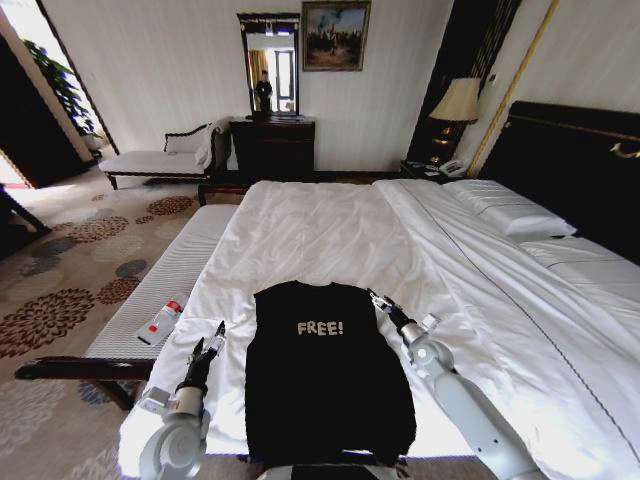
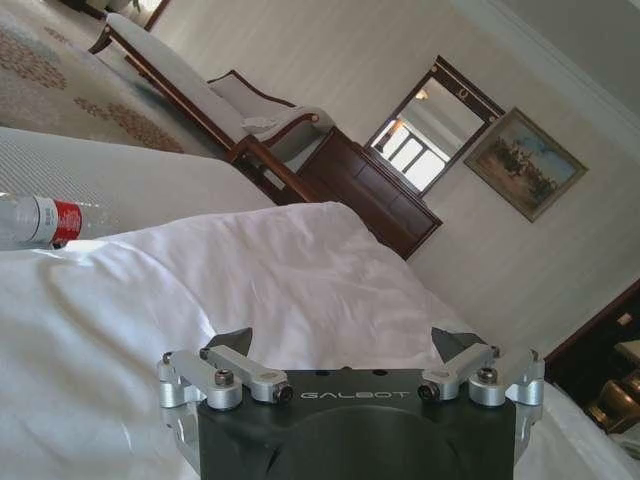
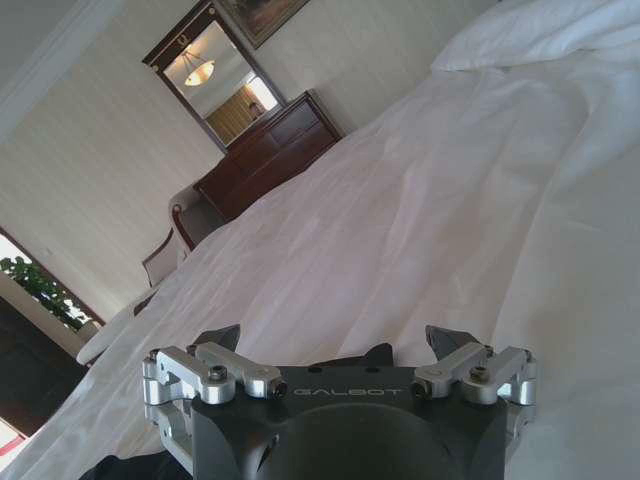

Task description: Fold the clothes on the bed.

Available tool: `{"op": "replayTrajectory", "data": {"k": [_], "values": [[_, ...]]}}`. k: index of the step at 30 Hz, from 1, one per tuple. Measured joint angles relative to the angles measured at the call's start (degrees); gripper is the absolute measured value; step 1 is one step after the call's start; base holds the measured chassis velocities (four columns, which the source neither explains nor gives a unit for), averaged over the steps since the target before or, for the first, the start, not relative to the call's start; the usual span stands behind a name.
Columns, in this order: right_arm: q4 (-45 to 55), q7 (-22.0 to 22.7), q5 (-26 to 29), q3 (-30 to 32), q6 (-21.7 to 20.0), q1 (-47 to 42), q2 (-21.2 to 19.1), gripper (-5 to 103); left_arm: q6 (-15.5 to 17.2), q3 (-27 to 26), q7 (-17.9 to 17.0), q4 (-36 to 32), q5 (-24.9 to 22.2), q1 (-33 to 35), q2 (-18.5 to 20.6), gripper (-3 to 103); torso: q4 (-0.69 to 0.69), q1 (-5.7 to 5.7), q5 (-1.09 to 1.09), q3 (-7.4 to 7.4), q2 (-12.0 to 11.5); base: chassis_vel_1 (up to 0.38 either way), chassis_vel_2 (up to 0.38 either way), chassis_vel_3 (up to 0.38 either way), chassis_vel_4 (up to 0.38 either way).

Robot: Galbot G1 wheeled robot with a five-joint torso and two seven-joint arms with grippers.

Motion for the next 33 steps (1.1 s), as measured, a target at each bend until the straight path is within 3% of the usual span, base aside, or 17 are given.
{"op": "replayTrajectory", "data": {"k": [12, 20, 22, 25, 27, 29, 31, 33], "values": [[-7.1, 0.2, -2.6, -3.4, -2.5, 4.9, -0.1, 100, -0.2, 0.8, -0.2, 0.4, 1.2, -0.3, -0.2, 100, -0.01, 0.0, 0.0, 0.0, 0.0, 0.0, 0.0, 0.0, 0.0], [-11.9, -7.4, -4.0, -5.2, -1.5, 7.8, 2.1, 103, -0.2, 0.2, -0.4, 1.1, 0.9, -0.5, 0.4, 100, -0.01, 0.0, 0.0, 0.0, 0.0, 0.0, 0.0, 0.0, 0.0], [-12.4, -7.8, -4.4, -5.3, -1.3, 8.1, 2.5, 99, -0.2, 0.0, -0.4, 1.2, 0.8, -0.6, 0.5, 100, 0.0, 0.0, 0.0, 0.0, 0.0, 0.0, 0.0, 0.0, 0.0], [-14.4, -8.2, -6.3, -5.7, -0.6, 9.2, 3.9, 84, -0.3, -0.2, -0.5, 1.9, 0.4, -1.0, 0.8, 100, 0.01, 0.0, 0.0, 0.0, 0.0, 0.0, 0.0, 0.0, 0.0], [-14.7, -8.1, -6.4, -5.7, -0.6, 9.3, 4.0, 84, -0.3, -0.2, -0.5, 2.0, 0.3, -1.1, 0.8, 100, 0.0, 0.0, 0.0, 0.0, 0.0, 0.0, 0.0, 0.0, 0.0], [-15.2, -7.5, -6.6, -5.6, -0.4, 9.5, 4.3, 68, -0.3, 0.3, -0.5, 2.5, 0.3, -1.3, 0.7, 100, 0.0, 0.0, 0.0, 0.0, 0.0, 0.0, 0.0, 0.0, 0.0], [-15.2, -7.3, -6.6, -5.5, -0.4, 9.5, 4.3, 68, -0.4, 0.4, -0.5, 2.7, 0.3, -1.4, 0.7, 100, 0.0, 0.0, 0.0, 0.0, 0.0, 0.0, 0.0, 0.0, 0.0], [-15.2, -7.1, -6.6, -5.1, -0.3, 9.3, 4.0, 57, -0.5, 0.8, -0.4, 3.2, 0.3, -1.7, 0.6, 100, 0.01, 0.0, 0.0, 0.0, 0.0, 0.0, 0.0, 0.0, 0.0]]}}
